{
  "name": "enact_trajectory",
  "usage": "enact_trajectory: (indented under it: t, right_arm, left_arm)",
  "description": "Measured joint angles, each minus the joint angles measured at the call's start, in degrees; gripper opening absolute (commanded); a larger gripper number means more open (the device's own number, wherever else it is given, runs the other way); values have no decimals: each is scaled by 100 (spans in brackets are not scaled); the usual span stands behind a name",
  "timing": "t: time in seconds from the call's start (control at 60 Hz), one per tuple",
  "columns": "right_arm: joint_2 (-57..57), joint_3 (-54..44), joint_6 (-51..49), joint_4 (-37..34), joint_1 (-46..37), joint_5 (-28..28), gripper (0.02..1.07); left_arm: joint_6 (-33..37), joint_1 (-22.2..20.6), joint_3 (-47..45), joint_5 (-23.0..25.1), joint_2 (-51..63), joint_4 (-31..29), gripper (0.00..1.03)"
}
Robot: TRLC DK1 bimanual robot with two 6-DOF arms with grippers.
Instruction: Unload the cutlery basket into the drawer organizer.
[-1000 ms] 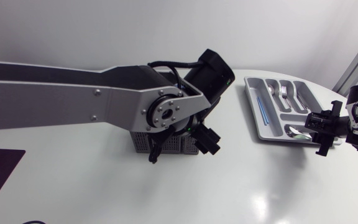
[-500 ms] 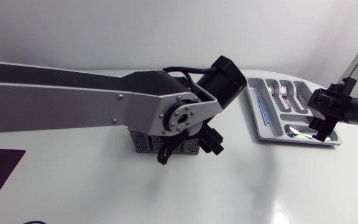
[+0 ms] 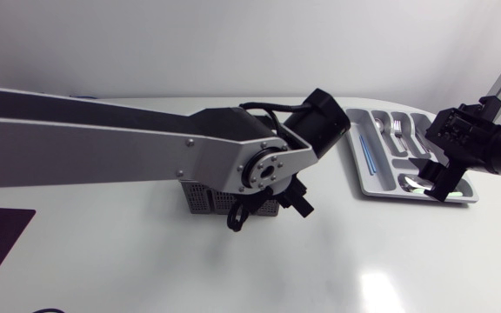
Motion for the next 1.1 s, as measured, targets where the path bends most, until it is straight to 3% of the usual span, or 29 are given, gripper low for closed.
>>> enact_trajectory:
  t: [0.617,0.817,1.1]
  right_arm:
    - [-317,-188,208,-195,216,4,80]
    - [-330,-199,208,-195,216,4,80]
    - [-363,-227,208,-192,216,4,80]
  left_arm:
    - [0,0,0,-4,227,50,23]
    - [2,0,0,-26,251,151,4]
    - [50,0,0,-140,251,223,4]
